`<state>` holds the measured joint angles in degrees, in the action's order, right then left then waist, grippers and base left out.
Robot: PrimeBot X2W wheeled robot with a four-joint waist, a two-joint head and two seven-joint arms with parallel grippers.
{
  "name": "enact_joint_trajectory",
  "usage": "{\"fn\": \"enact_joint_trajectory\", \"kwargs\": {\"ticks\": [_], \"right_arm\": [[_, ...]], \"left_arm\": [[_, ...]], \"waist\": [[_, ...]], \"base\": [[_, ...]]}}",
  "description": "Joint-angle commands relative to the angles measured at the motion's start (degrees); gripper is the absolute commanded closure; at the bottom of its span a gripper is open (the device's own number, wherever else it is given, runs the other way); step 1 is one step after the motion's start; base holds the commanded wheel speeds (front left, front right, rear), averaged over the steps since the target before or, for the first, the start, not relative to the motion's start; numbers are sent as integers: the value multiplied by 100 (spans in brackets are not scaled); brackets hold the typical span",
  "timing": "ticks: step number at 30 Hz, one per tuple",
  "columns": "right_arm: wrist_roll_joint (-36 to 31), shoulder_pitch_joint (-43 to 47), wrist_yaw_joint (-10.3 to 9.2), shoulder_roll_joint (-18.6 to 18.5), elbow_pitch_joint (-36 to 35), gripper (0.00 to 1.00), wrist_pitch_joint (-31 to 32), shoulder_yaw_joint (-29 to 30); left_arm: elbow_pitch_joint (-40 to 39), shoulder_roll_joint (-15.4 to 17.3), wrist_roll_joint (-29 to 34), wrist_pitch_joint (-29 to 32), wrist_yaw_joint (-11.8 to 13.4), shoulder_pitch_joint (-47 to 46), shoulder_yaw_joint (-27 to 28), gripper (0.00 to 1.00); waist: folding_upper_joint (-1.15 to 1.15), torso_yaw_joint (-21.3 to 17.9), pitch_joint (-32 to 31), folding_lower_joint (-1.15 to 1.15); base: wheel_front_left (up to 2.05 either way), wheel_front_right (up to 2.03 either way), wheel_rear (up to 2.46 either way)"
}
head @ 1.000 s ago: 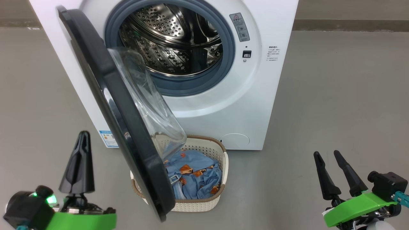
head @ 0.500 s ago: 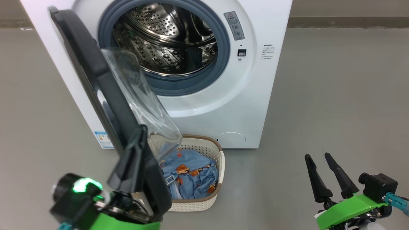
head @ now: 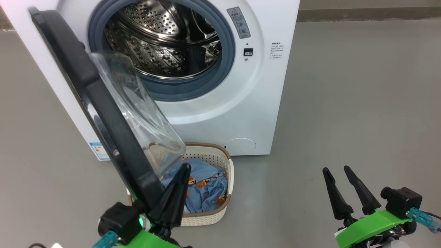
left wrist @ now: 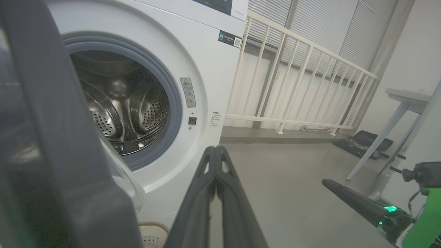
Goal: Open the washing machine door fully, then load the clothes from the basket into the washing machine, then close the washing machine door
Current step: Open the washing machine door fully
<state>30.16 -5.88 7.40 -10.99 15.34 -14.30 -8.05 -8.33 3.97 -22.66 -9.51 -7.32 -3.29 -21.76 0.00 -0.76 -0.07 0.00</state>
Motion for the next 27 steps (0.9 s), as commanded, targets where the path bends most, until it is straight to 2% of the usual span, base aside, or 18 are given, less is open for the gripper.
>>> {"fn": "enact_joint_trajectory", "kwargs": {"ticks": [1,15,27], "right_arm": [[0,-185,9,-31,-121,0,-70,-123],[6,-195,9,19,-64,0,-70,-121],[47,-201,9,-8,48,0,-70,-230]], "left_arm": [[68,-9,-86,-24,1,-56,157,100],[1057,-26,-415,-228,34,-151,288,100],[1331,192,-462,-315,190,-165,593,100]], "waist": [[0,-19,27,0],[0,67,77,0],[0,529,12,0]], "base": [[0,0,0],[0,0,0],[0,0,0]]}}
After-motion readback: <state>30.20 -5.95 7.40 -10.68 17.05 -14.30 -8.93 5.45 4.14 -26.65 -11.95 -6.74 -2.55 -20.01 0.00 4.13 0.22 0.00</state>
